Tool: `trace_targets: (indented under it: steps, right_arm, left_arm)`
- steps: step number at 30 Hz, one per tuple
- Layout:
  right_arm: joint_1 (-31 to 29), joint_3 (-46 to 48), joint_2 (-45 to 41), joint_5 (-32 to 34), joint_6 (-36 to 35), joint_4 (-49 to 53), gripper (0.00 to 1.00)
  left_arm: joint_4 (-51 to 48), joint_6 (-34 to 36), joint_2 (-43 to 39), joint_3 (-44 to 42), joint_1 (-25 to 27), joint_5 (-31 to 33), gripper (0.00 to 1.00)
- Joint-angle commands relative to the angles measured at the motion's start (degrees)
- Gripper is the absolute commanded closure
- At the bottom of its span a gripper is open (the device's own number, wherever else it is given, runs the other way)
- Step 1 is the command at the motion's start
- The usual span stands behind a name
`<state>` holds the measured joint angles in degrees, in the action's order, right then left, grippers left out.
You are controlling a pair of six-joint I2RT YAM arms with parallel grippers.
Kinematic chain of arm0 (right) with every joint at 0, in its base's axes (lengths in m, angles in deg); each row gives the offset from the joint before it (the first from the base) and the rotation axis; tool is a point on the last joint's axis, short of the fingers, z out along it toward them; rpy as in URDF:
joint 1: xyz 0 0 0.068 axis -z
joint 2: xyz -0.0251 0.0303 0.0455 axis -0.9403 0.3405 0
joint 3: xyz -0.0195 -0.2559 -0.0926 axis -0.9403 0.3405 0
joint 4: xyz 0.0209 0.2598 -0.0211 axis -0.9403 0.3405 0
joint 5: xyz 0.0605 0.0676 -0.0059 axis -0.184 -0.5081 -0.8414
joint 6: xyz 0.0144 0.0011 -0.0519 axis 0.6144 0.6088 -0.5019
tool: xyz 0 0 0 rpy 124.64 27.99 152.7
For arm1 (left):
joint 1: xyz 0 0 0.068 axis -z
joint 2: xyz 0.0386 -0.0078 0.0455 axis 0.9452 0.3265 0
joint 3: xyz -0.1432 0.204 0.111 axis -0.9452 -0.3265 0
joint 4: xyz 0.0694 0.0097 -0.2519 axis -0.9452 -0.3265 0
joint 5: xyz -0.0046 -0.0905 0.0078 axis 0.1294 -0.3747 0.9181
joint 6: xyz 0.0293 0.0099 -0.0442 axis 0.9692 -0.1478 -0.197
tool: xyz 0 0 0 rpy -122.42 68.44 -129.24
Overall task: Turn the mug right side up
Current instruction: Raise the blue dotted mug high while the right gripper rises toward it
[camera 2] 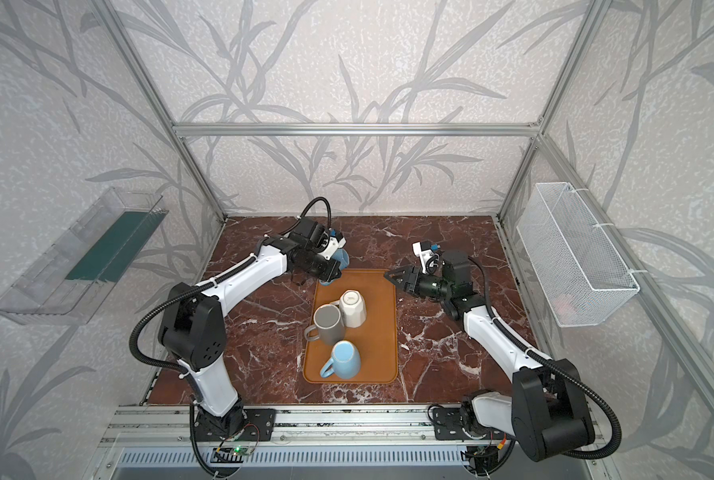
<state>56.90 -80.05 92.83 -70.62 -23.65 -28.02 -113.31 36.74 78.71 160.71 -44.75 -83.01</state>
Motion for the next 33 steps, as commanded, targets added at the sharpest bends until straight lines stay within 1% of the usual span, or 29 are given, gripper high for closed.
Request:
trace_targets:
  steps: [1,6,10,14,18,21,26,30,33]
  right_arm:
    - [-0.34,0.41,-0.49,0.15,-0.29,-1.29,0.49]
    - [-0.34,0.97,-0.24,-0.03,1.39,-3.77,0.49]
    - [-0.43,1.75,0.27,-0.38,4.80,-8.71,0.49]
    - [-0.90,2.19,1.59,-0.27,10.58,-17.24,0.49]
    - [-2.20,0.84,3.60,0.75,15.68,-24.46,0.48]
    - [-3.10,-0.42,5.66,2.01,20.61,-32.27,0.48]
    - [-3.51,-1.83,10.03,5.04,30.46,-46.16,0.48]
    - [-3.55,-3.64,13.13,7.62,36.08,-54.56,0.47]
    - [-3.60,-5.53,15.71,10.13,40.13,-60.79,0.47]
  left_arm:
    - [7.32,-3.16,-4.54,0.01,0.26,-4.41,1.00]
    - [15.51,-8.79,-6.85,-1.79,0.26,-7.70,1.00]
    - [20.89,-12.99,-8.32,-1.60,0.17,-9.54,1.00]
    - [27.64,-17.75,-8.98,-0.38,0.14,-11.92,1.00]
    - [31.74,-21.43,-7.96,3.59,0.17,-14.52,1.00]
    - [36.64,-24.70,-6.98,6.49,0.15,-16.88,1.00]
    - [45.48,-30.65,-4.80,11.37,0.12,-20.86,1.00]
    - [54.24,-37.16,-2.37,14.48,0.16,-23.88,1.00]
    - [58.89,-41.43,-0.19,17.45,0.16,-25.15,1.00]
